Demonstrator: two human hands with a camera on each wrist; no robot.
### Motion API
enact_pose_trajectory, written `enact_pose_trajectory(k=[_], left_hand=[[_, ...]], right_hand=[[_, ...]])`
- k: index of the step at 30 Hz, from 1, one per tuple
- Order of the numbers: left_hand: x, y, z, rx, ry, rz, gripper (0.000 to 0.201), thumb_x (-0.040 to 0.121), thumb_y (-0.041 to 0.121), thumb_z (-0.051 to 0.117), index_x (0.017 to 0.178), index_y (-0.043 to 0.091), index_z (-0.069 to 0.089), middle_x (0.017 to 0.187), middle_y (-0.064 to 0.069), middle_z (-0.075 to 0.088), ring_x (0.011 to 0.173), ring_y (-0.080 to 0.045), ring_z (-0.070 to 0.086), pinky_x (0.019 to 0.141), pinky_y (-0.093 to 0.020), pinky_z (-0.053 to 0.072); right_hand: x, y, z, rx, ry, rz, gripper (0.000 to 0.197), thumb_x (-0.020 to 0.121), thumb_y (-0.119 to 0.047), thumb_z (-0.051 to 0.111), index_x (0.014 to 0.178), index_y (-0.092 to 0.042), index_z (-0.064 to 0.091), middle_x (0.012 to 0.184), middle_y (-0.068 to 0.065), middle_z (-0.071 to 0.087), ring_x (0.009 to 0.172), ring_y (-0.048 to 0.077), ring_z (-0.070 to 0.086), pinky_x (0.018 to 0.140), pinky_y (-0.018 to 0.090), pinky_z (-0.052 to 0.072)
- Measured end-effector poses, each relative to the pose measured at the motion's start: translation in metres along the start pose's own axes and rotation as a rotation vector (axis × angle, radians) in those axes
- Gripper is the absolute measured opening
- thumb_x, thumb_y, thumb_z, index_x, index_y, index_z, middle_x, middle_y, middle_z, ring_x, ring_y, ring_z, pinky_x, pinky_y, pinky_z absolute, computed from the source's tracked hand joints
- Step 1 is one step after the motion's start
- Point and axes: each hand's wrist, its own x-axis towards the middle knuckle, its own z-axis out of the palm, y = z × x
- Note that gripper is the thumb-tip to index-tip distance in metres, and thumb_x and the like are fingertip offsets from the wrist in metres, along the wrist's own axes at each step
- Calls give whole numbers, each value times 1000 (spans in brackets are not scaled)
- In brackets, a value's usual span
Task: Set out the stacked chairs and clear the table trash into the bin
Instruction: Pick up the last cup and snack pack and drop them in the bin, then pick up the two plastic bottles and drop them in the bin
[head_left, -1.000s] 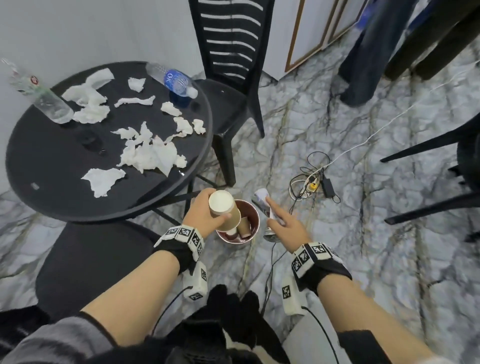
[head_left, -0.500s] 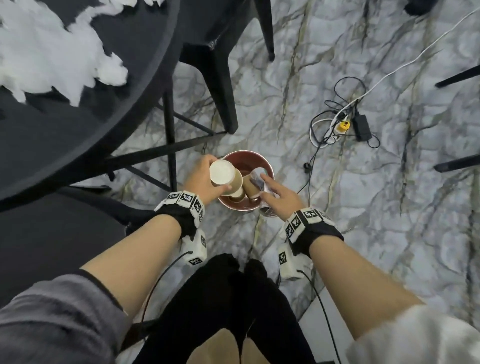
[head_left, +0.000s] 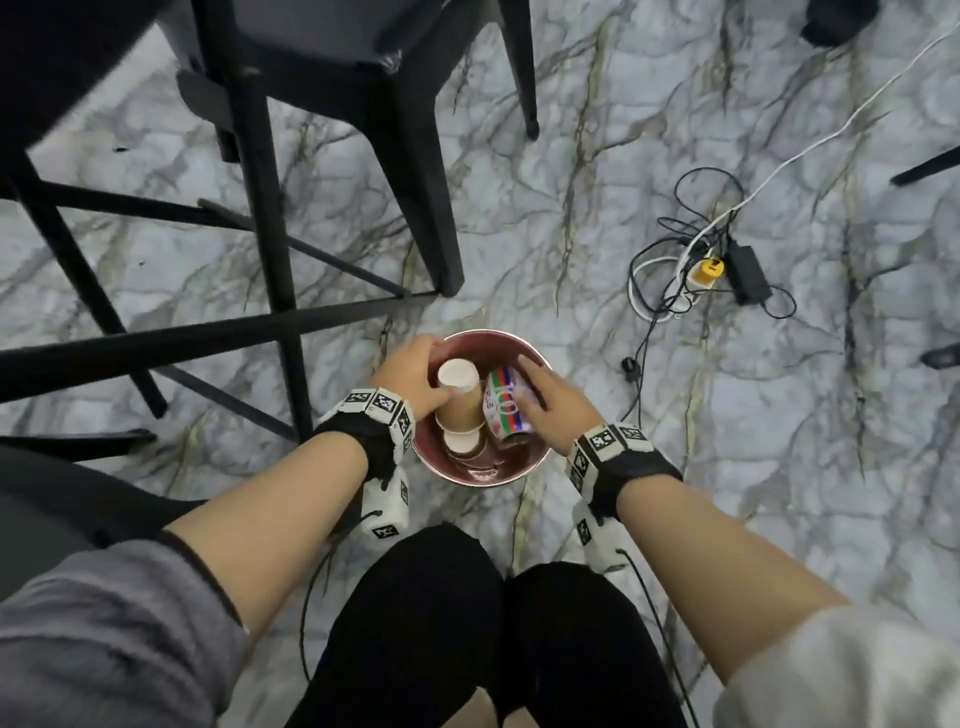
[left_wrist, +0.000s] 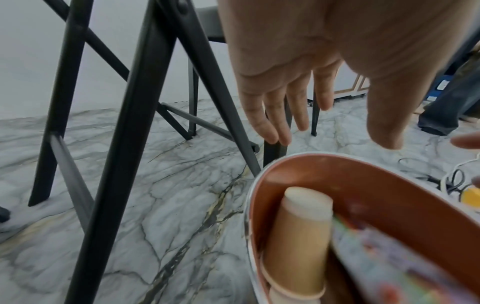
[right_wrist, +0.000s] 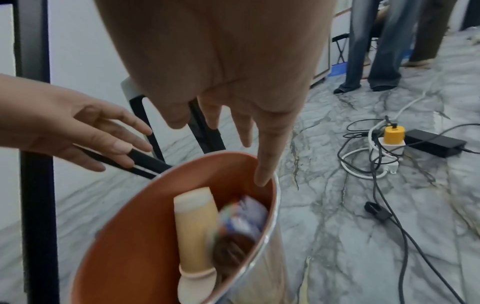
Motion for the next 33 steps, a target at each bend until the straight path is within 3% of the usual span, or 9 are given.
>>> enact_pose_trajectory(k=[3, 6, 10, 15, 18, 23, 27, 30, 33], left_hand=[[-26, 26, -26, -15, 2, 34, 52, 75, 28, 75, 120, 16, 52, 122, -3, 59, 110, -24, 57, 94, -35, 45], [-71, 60, -62, -44, 8, 57, 47, 76, 22, 72, 119, 16, 54, 119, 1, 61, 106, -19, 58, 88, -26, 43], [-144, 114, -125, -127, 25, 54, 42, 81, 16, 67, 121, 19, 52, 123, 2, 57, 103, -15, 59, 89, -26, 45], [-226, 162, -202, -209, 159, 115, 38, 84, 16, 64, 120, 23, 51, 120, 6, 55, 101, -10, 57, 91, -29, 46], [-269, 177, -241, -294, 305, 115, 38, 86, 16, 63, 121, 21, 50, 118, 5, 54, 95, -8, 57, 84, -27, 47], [-318, 185, -296, -409, 527, 75, 38, 86, 16, 63, 121, 22, 49, 119, 4, 52, 96, -11, 56, 84, -29, 50], [-338, 177, -334, -417, 673, 17, 39, 87, 16, 62, 123, 21, 48, 124, 2, 50, 99, -10, 53, 79, -16, 46], [-347, 167, -358, -413, 776, -4, 39, 87, 16, 61, 124, 18, 48, 125, 1, 49, 101, -9, 51, 87, -27, 48], [-349, 153, -382, -383, 869, -33, 44, 87, 20, 63, 128, 19, 46, 125, 2, 48, 106, -11, 50, 94, -36, 47]], right_hand=[[-36, -25, -24, 32, 40, -44, 54, 95, -26, 49, 146, -21, 32, 143, 10, 46, 121, 27, 51, 102, 26, 32], [-86, -60, -56, 50, 86, -68, 49, 95, -20, 50, 143, -20, 38, 131, 10, 55, 106, 26, 57, 93, 25, 36], [-162, -114, -104, 106, 161, -93, 46, 94, -17, 50, 139, -21, 43, 122, 8, 56, 105, 20, 54, 87, 14, 31], [-239, -180, -162, 195, 275, -152, 40, 95, -19, 47, 134, -26, 47, 117, 0, 55, 99, 13, 54, 87, 20, 38], [-268, -222, -189, 236, 303, -208, 40, 95, -18, 46, 134, -26, 47, 119, -1, 55, 98, 9, 53, 90, 22, 41], [-290, -290, -224, 189, 256, -371, 40, 96, -17, 44, 135, -25, 46, 120, -3, 52, 99, 9, 51, 87, 19, 37], [-285, -335, -241, 123, 221, -502, 40, 96, -19, 44, 136, -26, 45, 115, -4, 52, 94, 7, 52, 82, 17, 40], [-273, -366, -248, 90, 234, -582, 40, 96, -18, 45, 135, -25, 45, 116, -3, 53, 87, 1, 49, 76, 9, 38], [-259, -398, -247, 78, 259, -627, 40, 95, -17, 47, 134, -24, 46, 119, 0, 54, 99, 12, 52, 94, 28, 44]])
